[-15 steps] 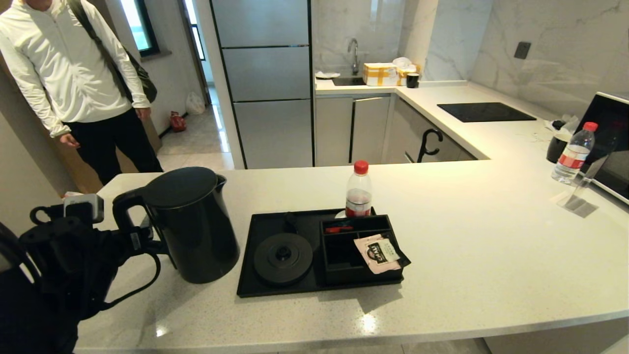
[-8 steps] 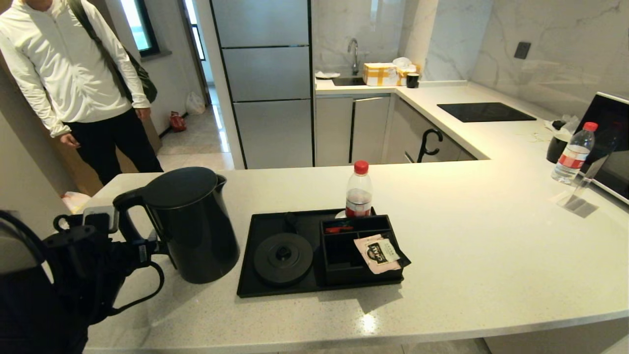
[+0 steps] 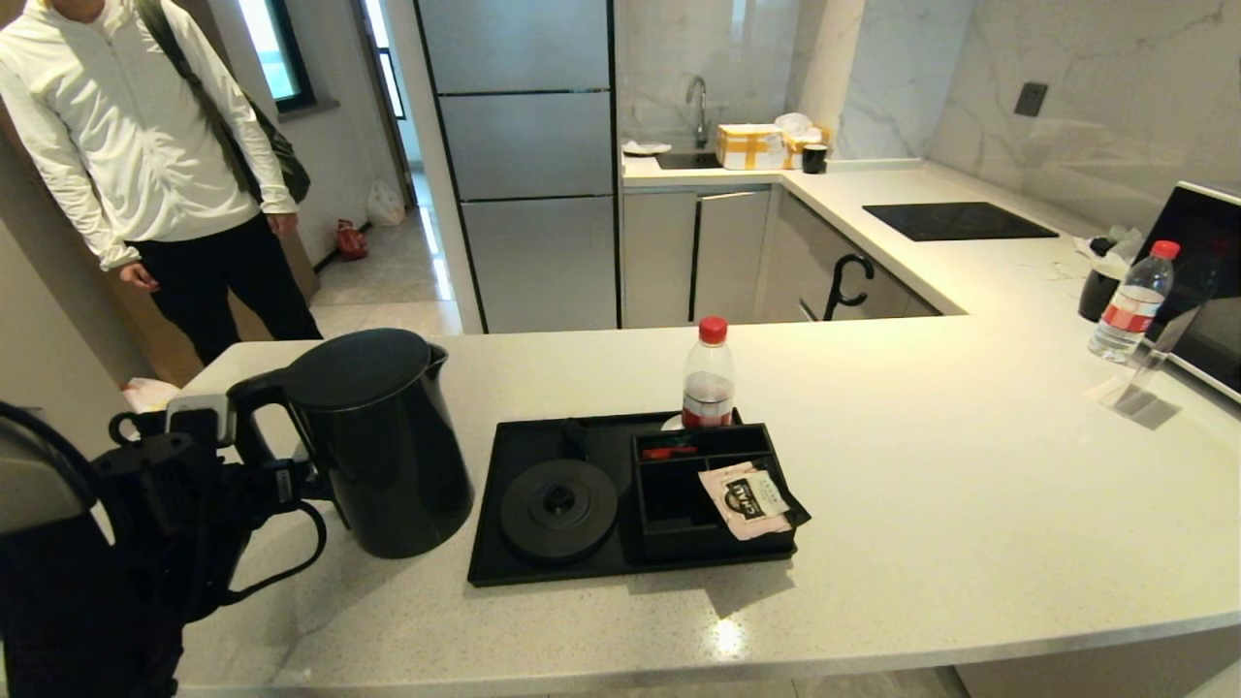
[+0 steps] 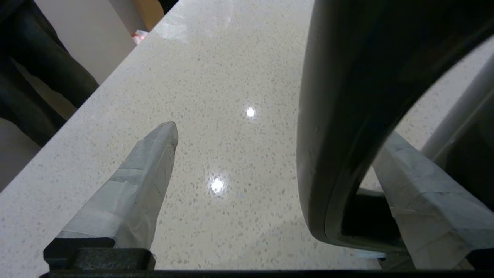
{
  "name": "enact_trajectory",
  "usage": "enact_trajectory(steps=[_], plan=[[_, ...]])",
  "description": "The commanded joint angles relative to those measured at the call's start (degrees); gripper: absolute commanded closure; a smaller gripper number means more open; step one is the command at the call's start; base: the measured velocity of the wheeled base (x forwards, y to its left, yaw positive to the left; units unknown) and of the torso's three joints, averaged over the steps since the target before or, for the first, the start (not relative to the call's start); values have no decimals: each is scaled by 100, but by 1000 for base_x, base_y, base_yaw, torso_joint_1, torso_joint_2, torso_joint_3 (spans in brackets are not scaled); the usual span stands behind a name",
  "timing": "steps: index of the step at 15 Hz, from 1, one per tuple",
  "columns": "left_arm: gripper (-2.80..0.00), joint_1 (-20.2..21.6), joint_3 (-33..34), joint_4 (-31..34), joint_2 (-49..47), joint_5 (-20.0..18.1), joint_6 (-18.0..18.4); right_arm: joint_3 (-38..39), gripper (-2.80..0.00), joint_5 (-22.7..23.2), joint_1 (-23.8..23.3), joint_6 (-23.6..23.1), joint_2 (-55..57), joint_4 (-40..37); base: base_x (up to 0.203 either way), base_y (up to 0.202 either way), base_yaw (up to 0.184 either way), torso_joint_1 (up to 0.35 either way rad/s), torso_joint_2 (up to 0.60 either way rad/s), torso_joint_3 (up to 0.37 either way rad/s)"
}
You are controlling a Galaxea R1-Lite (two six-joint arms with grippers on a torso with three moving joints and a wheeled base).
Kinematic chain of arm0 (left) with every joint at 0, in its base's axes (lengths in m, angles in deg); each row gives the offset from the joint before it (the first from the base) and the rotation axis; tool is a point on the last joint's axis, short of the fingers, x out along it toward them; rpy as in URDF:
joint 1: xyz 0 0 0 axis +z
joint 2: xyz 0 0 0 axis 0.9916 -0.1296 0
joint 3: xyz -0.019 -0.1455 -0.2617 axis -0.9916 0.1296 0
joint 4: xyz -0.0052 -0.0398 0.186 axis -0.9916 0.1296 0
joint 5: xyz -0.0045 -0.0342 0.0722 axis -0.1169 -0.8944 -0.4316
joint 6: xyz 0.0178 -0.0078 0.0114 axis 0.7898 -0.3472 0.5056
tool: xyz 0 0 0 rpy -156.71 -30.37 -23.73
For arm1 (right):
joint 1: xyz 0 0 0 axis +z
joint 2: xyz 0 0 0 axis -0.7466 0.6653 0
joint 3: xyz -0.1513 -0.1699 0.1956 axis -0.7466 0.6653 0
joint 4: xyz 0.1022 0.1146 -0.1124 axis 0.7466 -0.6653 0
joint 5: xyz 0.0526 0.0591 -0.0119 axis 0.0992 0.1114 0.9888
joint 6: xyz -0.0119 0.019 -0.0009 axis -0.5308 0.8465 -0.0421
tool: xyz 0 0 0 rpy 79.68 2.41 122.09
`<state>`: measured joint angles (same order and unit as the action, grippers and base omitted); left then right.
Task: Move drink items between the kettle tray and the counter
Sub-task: Return the kettle to its original position
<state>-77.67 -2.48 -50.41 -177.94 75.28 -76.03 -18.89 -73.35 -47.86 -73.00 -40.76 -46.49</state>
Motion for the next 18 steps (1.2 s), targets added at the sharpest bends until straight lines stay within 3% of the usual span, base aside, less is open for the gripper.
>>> enact_trajectory(steps=[1,18], plan=[[-280,5,-71,-50,-17,21,5,176,0,0,0,-2,7,6,0,0,0,0,0,0],[-280,-3,-488,-50,-141,-29,124,176,0,0,0,-2,7,6,0,0,0,0,0,0]])
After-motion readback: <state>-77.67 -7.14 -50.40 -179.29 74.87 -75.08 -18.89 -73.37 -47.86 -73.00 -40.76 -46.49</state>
